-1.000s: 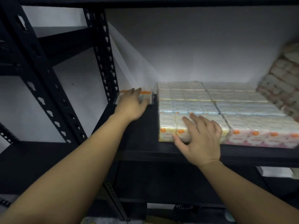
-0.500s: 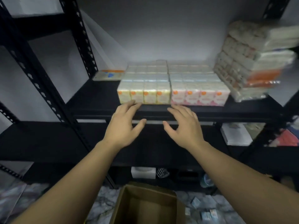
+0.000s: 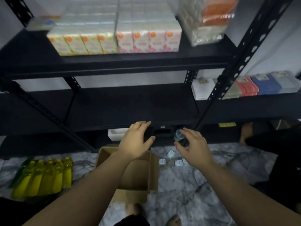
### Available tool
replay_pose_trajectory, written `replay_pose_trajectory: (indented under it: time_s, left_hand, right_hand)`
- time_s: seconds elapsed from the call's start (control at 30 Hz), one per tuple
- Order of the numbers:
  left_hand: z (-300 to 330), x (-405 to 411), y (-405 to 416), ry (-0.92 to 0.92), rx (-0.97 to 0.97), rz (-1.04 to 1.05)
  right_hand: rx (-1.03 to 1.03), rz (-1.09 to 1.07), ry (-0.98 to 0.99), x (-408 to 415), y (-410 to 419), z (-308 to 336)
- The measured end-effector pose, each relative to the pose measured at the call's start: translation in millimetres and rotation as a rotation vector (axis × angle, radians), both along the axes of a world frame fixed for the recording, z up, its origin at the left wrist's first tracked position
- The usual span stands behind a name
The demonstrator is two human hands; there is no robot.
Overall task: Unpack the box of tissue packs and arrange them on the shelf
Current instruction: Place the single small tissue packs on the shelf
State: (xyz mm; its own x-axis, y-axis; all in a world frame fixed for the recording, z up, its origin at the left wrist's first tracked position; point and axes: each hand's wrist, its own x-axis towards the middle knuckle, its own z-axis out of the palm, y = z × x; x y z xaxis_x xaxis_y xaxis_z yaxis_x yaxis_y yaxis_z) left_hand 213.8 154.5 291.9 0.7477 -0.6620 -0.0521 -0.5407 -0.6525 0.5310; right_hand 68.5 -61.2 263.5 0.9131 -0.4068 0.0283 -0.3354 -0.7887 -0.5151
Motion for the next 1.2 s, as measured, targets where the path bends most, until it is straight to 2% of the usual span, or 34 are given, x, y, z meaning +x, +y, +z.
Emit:
replay_pose_trajectory:
  time_s: [0.3,0.43,0.67,0.87,1.07,1.2]
  left_hand:
    - [-111.3,-14.3,-28.3,0.242,0.059,-0.118]
    - [-153.4,-13.7,-36.1,0.296,0.090,-0.155]
    - [-237.0,-21.1,-59.5,0.393,0.167,-0.176]
    - [-347.7,-36.8,-103.8,0.411,0.172,-0.106]
    - [-489.5,-55.1,-139.5,0.301,0.250,-0.117]
    - [-577.6,-54.1,-175.8,0.383,0.226,-0.089]
  right_hand:
    - [0.130,-0.180,0.218,-53.2,-17.2,-85.1]
    - [0.183,-0.287,0.287,-64.9,-13.6,-118.7]
    - [0.334,-0.496,0.318,-70.1,-25.7,-193.3]
    - [0.393,-0.556,0.405,-66.6,-53.4,-314.9]
    - [0.462,-0.641,0.396,-61.5,-93.7,-458.8]
    - [0.487,-0.686,0.401,-54.8,-123.6,-545.4]
